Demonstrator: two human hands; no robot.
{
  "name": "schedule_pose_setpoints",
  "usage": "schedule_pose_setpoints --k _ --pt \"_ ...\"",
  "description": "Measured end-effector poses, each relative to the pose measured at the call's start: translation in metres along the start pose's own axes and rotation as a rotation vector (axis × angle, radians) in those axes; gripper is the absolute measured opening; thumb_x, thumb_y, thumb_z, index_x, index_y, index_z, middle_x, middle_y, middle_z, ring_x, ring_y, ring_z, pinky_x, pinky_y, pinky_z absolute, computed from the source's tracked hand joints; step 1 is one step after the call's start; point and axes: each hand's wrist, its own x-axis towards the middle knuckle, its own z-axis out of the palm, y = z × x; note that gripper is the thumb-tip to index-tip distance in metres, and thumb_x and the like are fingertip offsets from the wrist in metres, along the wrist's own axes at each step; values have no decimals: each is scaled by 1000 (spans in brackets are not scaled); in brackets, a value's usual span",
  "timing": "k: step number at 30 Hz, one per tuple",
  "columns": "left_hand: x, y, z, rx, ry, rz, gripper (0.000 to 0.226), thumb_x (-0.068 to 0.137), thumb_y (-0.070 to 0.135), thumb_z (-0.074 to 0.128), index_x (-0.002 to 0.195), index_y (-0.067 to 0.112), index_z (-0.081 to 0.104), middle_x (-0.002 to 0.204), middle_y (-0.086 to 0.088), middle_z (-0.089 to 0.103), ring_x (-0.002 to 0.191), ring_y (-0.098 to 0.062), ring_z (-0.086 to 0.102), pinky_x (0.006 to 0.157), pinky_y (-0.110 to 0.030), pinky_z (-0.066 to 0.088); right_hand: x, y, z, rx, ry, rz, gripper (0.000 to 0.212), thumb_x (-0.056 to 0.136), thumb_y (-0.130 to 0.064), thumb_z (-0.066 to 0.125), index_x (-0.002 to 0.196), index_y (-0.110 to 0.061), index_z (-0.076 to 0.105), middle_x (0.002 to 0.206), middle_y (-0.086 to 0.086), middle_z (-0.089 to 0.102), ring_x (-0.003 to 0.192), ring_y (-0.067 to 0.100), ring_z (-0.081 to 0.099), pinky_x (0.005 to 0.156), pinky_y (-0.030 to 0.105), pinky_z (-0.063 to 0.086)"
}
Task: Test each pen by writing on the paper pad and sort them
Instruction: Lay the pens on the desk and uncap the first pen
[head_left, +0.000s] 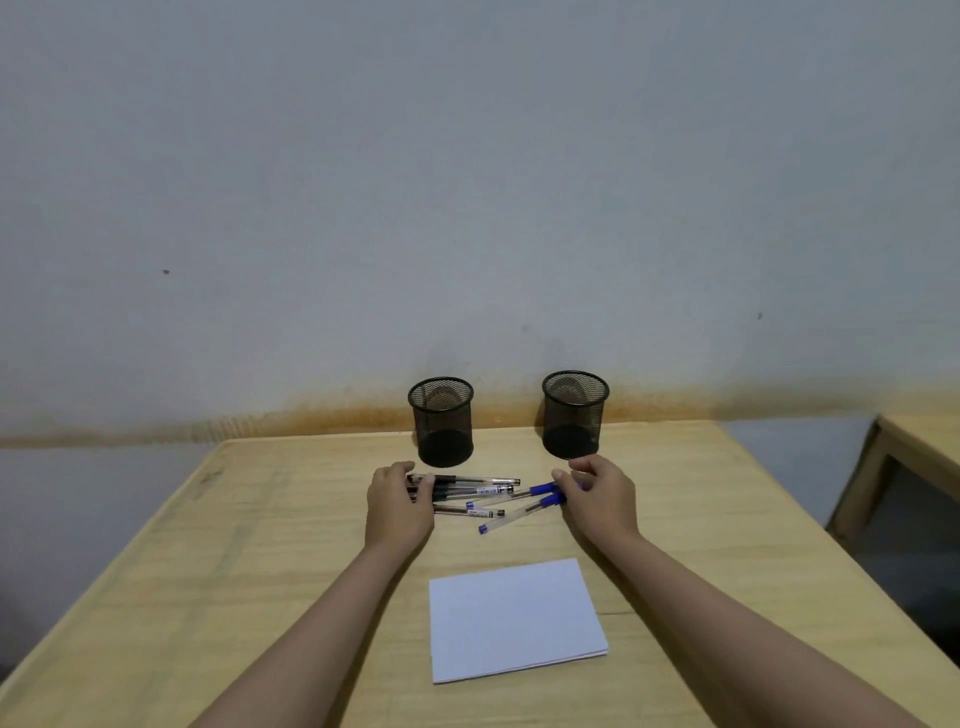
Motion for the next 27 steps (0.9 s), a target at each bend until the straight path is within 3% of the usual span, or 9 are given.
schedule_pose_setpoints --k 5,8,10,13,15,17,23,27 --pt "-10 -5 -18 -42 -20 14 41 91 28 53 125 5 50 130 -13 51 119 -27 50 96 -34 42 -6 -12 1 -84 -31 -231 16 86 -23 68 98 -13 72 94 -2 69 96 15 57 74 23 44" --pt "-22 -16 -33 67 -47 65 44 90 32 55 125 7 51 132 -11 53 124 -26 46 104 -40 37 -15 -30 9 -96 -160 -322 14 86 -23 68 96 -17 74 87 -4 67 85 9 55 67 19 42" --pt "-31 -26 -42 199 -95 73 48 89 39 53 127 10 48 135 -8 50 128 -26 41 108 -47 30 -19 -39 19 -128 -271 -358 14 85 -25 68 96 -18 75 87 -2 70 84 10 57 69 25 48" --pt "-41 -38 -55 430 -213 58 59 89 52 42 134 14 39 148 -11 34 138 -28 27 112 -52 19 -25 -48 35 -256 -407 -380 17 82 -29 69 94 -18 76 92 1 72 87 15 60 73 32 53" --pt "-47 -42 -57 510 -276 61 65 91 56 34 142 16 29 156 -9 17 143 -26 14 115 -49 11 -28 -50 44 -317 -457 -379 19 80 -32 71 93 -19 75 95 1 71 88 16 61 73 30 52" --pt "-50 -41 -57 528 -272 67 65 92 55 31 144 17 25 158 -6 11 145 -24 10 116 -46 9 -30 -53 50 -349 -504 -391 20 83 -30 71 96 -16 75 96 1 71 88 15 61 75 27 50" --pt "-49 -43 -56 438 -186 75 65 90 51 41 142 14 28 154 -6 25 142 -25 19 116 -45 18 -29 -61 53 -391 -547 -420 13 83 -27 69 89 -17 74 90 -1 69 88 13 57 77 32 52" --pt "-50 -43 -61 192 -92 149 61 85 39 60 138 18 38 136 3 50 125 -18 44 102 -35 37 -31 -73 39 -202 -587 -420 6 85 -17 65 83 -18 70 84 -5 62 77 7 55 69 25 49"
